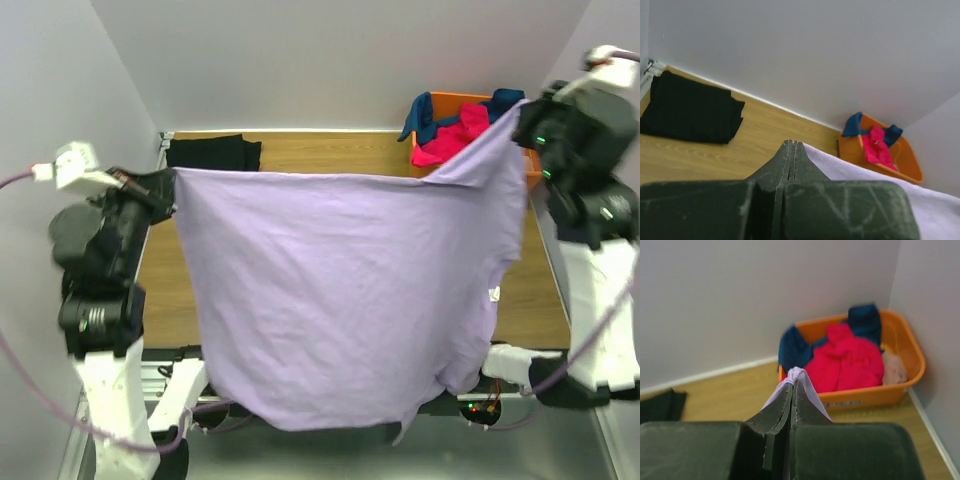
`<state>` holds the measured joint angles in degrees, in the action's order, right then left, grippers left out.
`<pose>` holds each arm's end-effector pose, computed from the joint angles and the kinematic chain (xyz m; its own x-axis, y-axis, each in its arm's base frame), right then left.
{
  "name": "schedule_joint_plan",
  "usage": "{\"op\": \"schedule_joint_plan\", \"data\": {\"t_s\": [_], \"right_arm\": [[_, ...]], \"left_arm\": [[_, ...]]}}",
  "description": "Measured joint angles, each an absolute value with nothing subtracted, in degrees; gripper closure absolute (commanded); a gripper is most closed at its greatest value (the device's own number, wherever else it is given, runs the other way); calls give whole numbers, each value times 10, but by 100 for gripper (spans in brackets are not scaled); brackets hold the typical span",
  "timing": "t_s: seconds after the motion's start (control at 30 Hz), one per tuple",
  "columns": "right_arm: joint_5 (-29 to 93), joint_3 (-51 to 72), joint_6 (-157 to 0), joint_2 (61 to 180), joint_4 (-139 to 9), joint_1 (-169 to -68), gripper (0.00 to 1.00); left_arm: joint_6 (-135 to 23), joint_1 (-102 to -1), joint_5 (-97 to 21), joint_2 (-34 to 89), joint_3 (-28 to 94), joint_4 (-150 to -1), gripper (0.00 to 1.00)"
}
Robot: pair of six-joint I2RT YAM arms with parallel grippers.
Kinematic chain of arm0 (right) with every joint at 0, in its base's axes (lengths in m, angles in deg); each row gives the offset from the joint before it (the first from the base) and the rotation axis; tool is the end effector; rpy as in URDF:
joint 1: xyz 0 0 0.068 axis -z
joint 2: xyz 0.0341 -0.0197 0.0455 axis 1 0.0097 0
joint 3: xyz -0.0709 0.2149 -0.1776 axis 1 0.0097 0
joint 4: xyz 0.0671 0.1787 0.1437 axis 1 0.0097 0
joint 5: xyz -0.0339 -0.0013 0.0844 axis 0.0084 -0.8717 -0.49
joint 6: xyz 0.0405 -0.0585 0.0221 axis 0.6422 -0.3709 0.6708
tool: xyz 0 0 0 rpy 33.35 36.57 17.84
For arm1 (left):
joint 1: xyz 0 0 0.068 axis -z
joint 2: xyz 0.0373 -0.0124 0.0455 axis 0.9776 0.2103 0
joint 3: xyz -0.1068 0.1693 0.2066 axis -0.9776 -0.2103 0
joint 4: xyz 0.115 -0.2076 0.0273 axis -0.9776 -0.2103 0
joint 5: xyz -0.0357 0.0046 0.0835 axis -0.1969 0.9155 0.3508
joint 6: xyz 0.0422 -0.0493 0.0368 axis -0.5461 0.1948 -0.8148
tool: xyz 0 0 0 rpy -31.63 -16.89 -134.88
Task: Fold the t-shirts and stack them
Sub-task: Flatten the tshirt out
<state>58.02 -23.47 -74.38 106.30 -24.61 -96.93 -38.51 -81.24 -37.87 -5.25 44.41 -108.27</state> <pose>0.1649 0.0018 0.5705 0.0767 0.1895 -0.9789 0.1766 0.9637 0.2004 0.0740 -0.0048 0.5184 0.1244 -0.4701 -0.8738 0.1640 0.8783 -0.4491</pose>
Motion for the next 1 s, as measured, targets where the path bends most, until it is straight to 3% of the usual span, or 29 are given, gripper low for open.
{"op": "schedule_joint_plan", "data": {"t_s": [0.2,0.47,0.77,1.0], "right_arm": [[566,-161,-741,1179,-269,-969,100],[555,-221,-746,1258,-313,-969,100],[553,-257,-761,1229,-344,-969,100],[563,-292,-773,1149,-343,-969,100]], "left_arm": [[-402,-812,-379,35,374,-1013,100],[-422,-812,-390,111,368,-934,100],[-432,-812,-381,92,386,-912,100],[-427,-812,-350,-11,457,-923,100]]}}
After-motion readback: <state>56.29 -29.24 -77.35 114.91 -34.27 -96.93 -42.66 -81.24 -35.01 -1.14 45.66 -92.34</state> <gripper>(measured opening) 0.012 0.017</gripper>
